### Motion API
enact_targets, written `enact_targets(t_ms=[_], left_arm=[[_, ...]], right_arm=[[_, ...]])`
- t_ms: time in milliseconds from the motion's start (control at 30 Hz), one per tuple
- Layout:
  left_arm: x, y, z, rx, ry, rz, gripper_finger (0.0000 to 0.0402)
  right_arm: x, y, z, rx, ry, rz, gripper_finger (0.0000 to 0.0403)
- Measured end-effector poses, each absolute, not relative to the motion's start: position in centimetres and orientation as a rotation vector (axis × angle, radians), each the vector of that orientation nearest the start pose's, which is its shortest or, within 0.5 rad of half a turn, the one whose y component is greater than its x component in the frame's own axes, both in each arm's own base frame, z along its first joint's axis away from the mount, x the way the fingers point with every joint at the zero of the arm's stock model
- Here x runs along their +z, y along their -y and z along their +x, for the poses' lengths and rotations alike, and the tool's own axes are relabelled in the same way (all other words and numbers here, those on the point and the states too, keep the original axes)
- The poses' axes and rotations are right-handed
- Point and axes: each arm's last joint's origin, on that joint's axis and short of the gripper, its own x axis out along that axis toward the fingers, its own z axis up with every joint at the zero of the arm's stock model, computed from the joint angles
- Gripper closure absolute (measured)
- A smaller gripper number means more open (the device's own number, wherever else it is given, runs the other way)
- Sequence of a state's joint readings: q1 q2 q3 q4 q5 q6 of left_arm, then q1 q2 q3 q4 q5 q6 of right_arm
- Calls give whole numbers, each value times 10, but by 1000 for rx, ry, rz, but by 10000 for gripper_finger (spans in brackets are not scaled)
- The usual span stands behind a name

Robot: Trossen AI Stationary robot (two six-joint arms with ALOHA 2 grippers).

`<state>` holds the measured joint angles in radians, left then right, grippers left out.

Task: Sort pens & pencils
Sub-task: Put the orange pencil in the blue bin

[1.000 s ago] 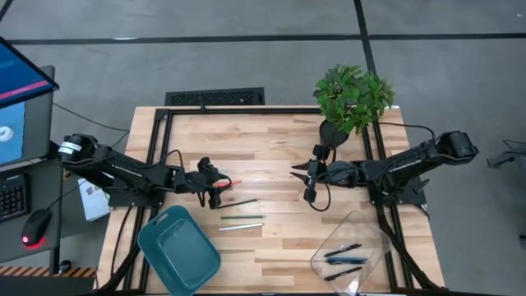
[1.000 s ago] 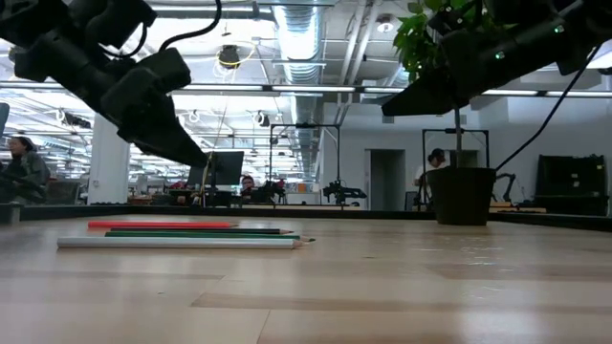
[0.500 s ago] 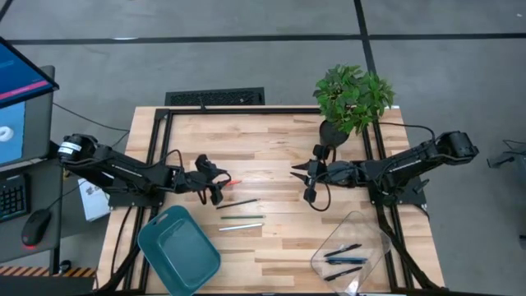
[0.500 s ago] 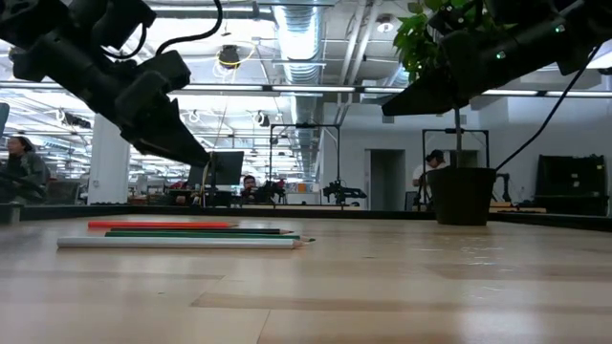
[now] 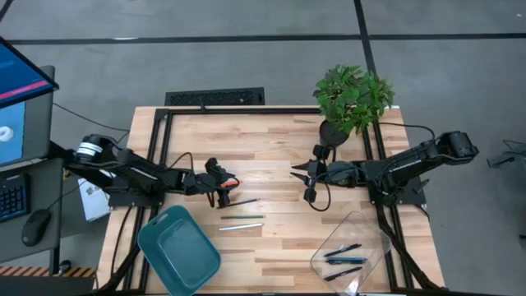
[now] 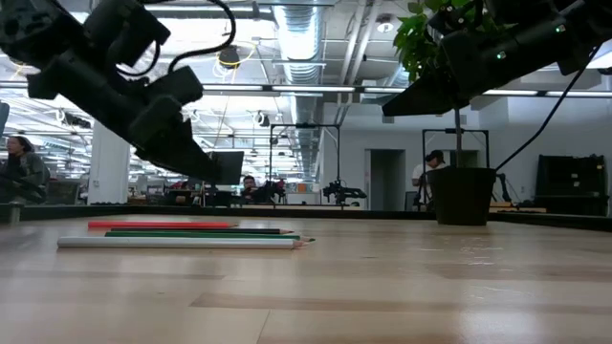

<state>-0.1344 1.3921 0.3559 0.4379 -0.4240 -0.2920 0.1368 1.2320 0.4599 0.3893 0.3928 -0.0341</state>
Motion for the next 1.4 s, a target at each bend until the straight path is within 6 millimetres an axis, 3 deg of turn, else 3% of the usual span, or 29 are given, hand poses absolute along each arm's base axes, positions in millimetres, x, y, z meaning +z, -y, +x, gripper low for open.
enact_targets(t_ms=[367, 1400], left_arm=[[105, 13, 231, 392, -618, -105, 230], [98, 13, 228, 409, -681, -137, 230]], right_arm=[[187, -21, 236, -245, -399, -133, 290], [185, -21, 235, -249, -415, -111, 290]])
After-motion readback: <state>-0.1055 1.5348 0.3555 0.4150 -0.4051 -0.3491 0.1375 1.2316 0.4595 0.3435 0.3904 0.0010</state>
